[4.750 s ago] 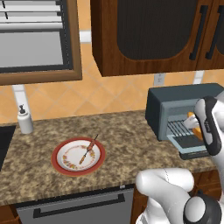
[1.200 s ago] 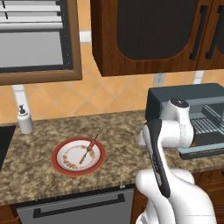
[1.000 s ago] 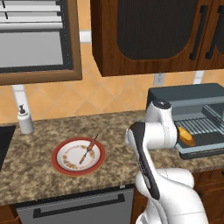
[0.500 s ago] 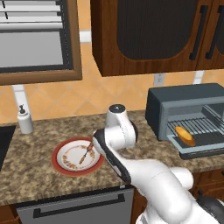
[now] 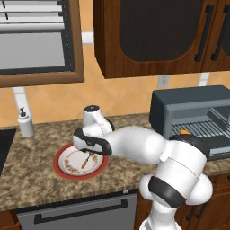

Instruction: Pick up the kebab skewer and baguette bread, and place them inside the toaster oven. Close the toaster oven door and start by setting the timer.

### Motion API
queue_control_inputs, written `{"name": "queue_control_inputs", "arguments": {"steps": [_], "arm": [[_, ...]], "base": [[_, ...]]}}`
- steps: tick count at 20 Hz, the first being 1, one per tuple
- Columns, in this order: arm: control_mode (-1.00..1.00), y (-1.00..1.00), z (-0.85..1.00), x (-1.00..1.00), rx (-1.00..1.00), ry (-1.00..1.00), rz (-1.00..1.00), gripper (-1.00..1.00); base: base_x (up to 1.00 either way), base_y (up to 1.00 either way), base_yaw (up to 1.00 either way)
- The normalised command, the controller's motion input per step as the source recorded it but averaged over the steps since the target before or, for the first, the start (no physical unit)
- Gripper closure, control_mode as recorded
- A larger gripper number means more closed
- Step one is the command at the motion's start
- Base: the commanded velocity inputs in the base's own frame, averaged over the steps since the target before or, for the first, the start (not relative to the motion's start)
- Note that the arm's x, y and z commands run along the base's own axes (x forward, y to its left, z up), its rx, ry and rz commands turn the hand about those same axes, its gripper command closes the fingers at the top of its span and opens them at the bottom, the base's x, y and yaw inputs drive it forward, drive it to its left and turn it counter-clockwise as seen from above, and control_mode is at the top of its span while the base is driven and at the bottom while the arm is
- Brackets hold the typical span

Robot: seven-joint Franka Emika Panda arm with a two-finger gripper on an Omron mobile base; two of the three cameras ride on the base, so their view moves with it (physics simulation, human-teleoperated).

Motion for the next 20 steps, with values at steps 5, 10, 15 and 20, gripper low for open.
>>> {"name": "queue_control_inputs", "arguments": {"steps": [5,10,15,20], "arm": [[-1.0,0.2,-0.47,0.3,0.0,0.0,-0.08,-1.0],[-1.0,0.13,-0.28,0.01,0.0,0.0,-0.1,-1.0],[-1.0,0.03,-0.08,-0.03,0.0,0.0,-0.08,-1.0],[-1.0,0.0,-0.22,-0.13,0.0,0.0,-0.07,-1.0]], "base": [[0.0,0.0,0.0],[0.0,0.0,0.0],[0.0,0.0,0.0],[0.0,0.0,0.0]]}}
